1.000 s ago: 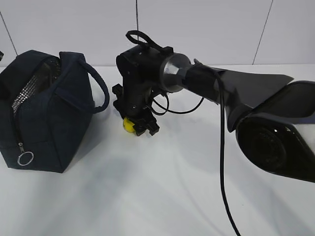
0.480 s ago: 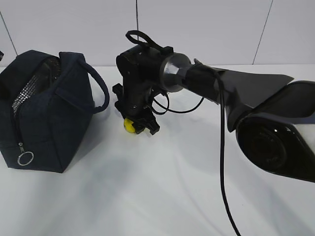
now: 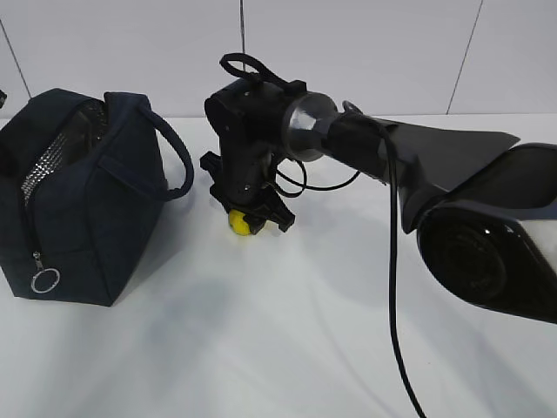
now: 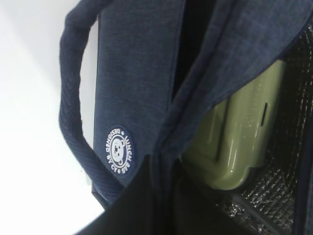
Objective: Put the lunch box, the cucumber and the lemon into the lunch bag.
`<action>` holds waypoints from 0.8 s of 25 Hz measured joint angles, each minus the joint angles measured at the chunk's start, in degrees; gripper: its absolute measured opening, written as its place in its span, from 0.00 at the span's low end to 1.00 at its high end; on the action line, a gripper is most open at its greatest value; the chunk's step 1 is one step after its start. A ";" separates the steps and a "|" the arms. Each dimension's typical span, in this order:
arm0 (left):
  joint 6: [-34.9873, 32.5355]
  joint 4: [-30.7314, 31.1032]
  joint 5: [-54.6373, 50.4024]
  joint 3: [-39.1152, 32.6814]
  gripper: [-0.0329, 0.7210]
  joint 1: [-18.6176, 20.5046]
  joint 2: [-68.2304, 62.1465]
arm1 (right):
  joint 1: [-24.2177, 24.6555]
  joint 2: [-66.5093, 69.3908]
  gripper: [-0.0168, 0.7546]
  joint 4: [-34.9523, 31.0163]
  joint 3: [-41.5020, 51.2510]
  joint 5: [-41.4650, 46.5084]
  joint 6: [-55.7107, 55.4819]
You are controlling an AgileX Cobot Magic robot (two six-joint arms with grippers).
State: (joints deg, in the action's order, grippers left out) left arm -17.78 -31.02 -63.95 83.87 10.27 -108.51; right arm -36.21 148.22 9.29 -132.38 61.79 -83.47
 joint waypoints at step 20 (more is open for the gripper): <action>-0.14 0.10 -0.63 0.00 0.05 0.00 0.00 | 0.13 -0.62 0.50 -4.30 -12.79 8.92 48.53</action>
State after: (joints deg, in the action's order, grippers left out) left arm -17.92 -30.92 -64.58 83.87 10.27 -108.51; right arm -36.07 147.59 4.99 -145.17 70.71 -34.93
